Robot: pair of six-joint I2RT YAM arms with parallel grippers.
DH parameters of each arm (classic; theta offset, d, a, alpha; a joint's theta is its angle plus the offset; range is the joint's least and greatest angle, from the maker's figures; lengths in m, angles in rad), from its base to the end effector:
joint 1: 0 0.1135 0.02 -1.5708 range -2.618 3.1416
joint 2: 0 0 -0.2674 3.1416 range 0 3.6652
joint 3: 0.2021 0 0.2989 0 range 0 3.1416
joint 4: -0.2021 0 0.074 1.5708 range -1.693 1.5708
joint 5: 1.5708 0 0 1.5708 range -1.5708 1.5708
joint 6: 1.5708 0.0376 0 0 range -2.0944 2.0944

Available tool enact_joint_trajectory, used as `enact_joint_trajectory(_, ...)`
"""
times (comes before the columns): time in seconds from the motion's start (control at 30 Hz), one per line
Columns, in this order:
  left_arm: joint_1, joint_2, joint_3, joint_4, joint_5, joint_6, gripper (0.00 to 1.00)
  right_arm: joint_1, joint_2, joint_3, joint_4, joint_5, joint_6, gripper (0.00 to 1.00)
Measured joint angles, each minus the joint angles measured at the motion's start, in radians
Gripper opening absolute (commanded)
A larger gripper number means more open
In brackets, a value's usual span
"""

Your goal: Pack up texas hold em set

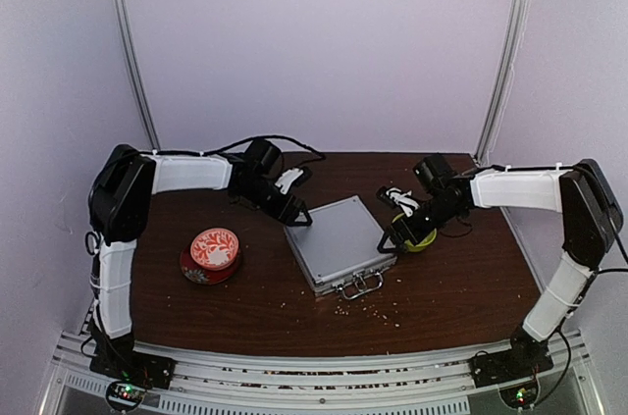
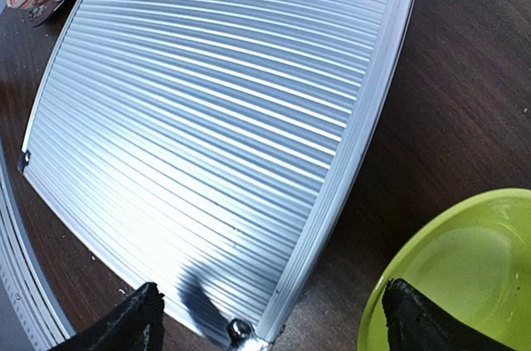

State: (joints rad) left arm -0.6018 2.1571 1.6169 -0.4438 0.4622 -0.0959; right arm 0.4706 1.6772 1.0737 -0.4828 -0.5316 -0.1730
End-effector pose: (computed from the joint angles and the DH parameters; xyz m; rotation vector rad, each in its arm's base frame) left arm 0.4105 -0.3023 0.1475 0.8358 2.4894 -0.8497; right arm 0.3239 0.1862 0.1684 -1.0000 2.4400 0.8047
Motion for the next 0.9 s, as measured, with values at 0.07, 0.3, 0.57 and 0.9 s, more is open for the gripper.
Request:
enact_joint_trajectory(0.07,-0.01,-0.051,-0.077,0.019,0.002,-0.007,0.66,0.0,0.023,0.014,-0.002,-0.014,-0.006,0.84)
enact_joint_trajectory(0.3,-0.043,-0.181,-0.268,0.069,-0.003,-0.042,0.66,0.002,0.069,0.052,-0.021,-0.082,-0.007,0.76)
enact_joint_trajectory(0.57,-0.074,-0.253,-0.354,0.08,-0.052,-0.07,0.65,0.019,0.073,0.075,-0.038,-0.093,0.0,0.78)
enact_joint_trajectory(0.9,-0.076,-0.292,-0.404,0.098,-0.084,-0.097,0.65,-0.014,0.035,0.085,-0.022,-0.043,0.015,0.78)
